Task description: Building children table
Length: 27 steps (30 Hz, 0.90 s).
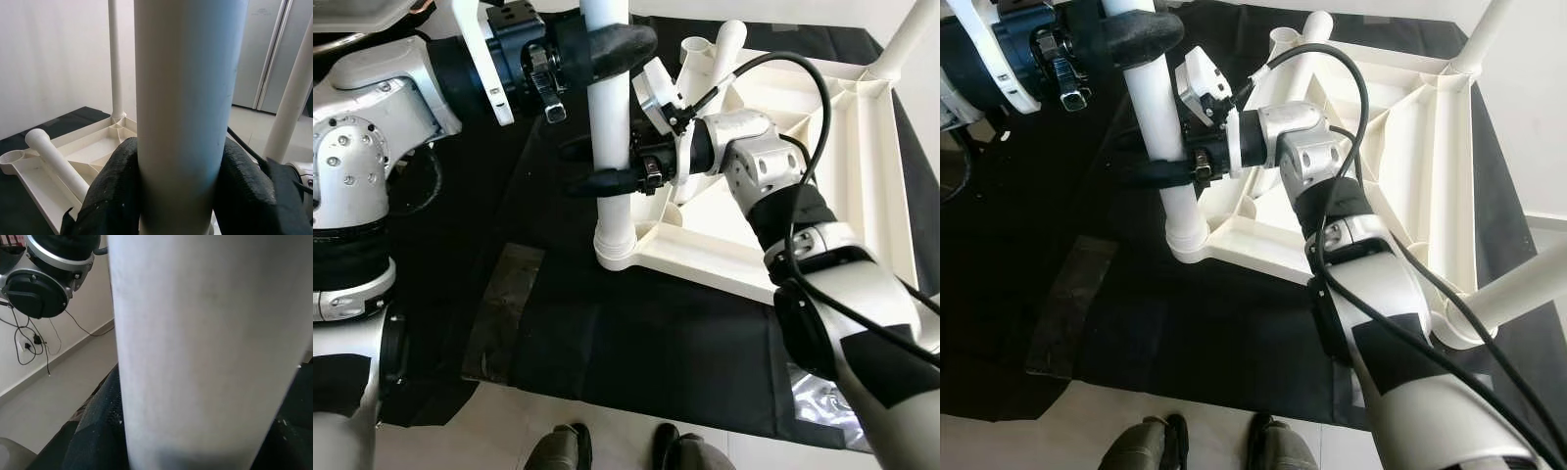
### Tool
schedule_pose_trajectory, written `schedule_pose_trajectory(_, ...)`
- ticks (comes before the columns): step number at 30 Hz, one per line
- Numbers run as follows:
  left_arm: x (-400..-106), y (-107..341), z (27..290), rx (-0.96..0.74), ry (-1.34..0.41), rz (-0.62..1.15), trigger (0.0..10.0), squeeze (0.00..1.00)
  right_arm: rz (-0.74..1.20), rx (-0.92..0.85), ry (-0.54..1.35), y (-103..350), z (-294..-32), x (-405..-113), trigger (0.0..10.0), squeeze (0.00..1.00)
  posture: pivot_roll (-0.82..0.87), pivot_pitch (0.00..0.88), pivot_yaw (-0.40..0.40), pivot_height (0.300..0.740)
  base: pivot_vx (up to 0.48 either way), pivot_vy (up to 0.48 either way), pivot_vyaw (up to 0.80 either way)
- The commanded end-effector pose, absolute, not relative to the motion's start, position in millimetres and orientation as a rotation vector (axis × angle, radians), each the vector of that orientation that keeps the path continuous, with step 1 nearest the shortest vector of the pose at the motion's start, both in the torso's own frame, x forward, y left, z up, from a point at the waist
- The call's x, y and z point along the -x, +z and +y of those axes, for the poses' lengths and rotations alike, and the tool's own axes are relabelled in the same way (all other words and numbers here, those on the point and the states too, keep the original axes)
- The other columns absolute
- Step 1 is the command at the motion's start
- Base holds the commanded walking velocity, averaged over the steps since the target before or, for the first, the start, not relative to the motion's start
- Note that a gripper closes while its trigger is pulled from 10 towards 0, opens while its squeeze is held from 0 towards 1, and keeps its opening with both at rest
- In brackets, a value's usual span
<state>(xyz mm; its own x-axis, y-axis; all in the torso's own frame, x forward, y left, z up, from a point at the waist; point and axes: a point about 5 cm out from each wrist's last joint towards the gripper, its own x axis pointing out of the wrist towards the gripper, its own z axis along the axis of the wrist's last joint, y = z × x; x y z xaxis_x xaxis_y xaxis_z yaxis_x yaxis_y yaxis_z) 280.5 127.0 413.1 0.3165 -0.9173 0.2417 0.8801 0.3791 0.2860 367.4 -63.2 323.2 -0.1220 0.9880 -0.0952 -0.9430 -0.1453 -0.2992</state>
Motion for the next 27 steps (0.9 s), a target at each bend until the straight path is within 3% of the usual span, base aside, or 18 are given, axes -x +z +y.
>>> schedule_pose_trajectory(1,-283,409,122,-0.098,-1.213,-0.354,0.0,0.00,-0.223,0.327,1.734,328,-59,-364,0.0,0.00,0.13,0.264,0.003,0.740,0.000,0.000,0.00)
schedule_pose_trajectory(8,-283,410,120,-0.101,-1.218,-0.358,0.0,0.00,-0.225,0.325,1.734,327,-63,-366,0.0,0.00,0.13,0.264,0.007,0.740,0.000,0.000,0.00)
schedule_pose_trajectory(9,-283,410,120,-0.103,-1.219,-0.359,1.3,0.00,-0.225,0.324,1.734,327,-63,-366,0.0,0.00,0.13,0.264,0.007,0.740,0.000,0.000,0.00)
schedule_pose_trajectory(11,-283,410,120,-0.111,-1.216,-0.360,1.3,0.00,-0.226,0.324,1.733,327,-64,-367,0.0,0.00,0.13,0.261,0.007,0.740,0.000,0.000,0.00)
schedule_pose_trajectory(12,-284,412,121,-0.090,-1.204,-0.375,10.0,0.00,-0.228,0.325,1.729,327,-65,-367,0.0,0.00,0.13,0.261,0.007,0.740,0.000,0.000,0.00)
schedule_pose_trajectory(13,-284,412,122,-0.087,-1.198,-0.383,10.0,1.00,-0.230,0.326,1.727,327,-65,-368,0.0,0.00,0.12,0.257,0.007,0.740,0.000,0.000,0.00)
schedule_pose_trajectory(20,-285,414,124,-0.089,-1.173,-0.390,10.0,1.00,-0.245,0.325,1.653,325,-68,-371,0.0,0.00,0.11,0.253,-0.001,0.740,0.000,0.000,0.00)
schedule_pose_trajectory(21,-285,414,124,-0.093,-1.171,-0.389,10.0,0.69,-0.252,0.331,1.609,324,-69,-373,0.0,0.00,0.09,0.255,-0.014,0.740,0.000,0.000,0.00)
schedule_pose_trajectory(22,-285,413,126,-0.099,-1.171,-0.384,10.0,0.00,-0.231,0.319,1.527,322,-69,-377,0.0,0.00,0.08,0.257,-0.023,0.740,0.000,0.000,0.00)
schedule_pose_trajectory(27,-283,412,132,-0.093,-1.155,-0.386,10.0,0.00,-0.169,0.300,1.289,294,-59,-377,0.0,0.00,0.05,0.265,-0.056,0.740,0.000,0.000,0.00)
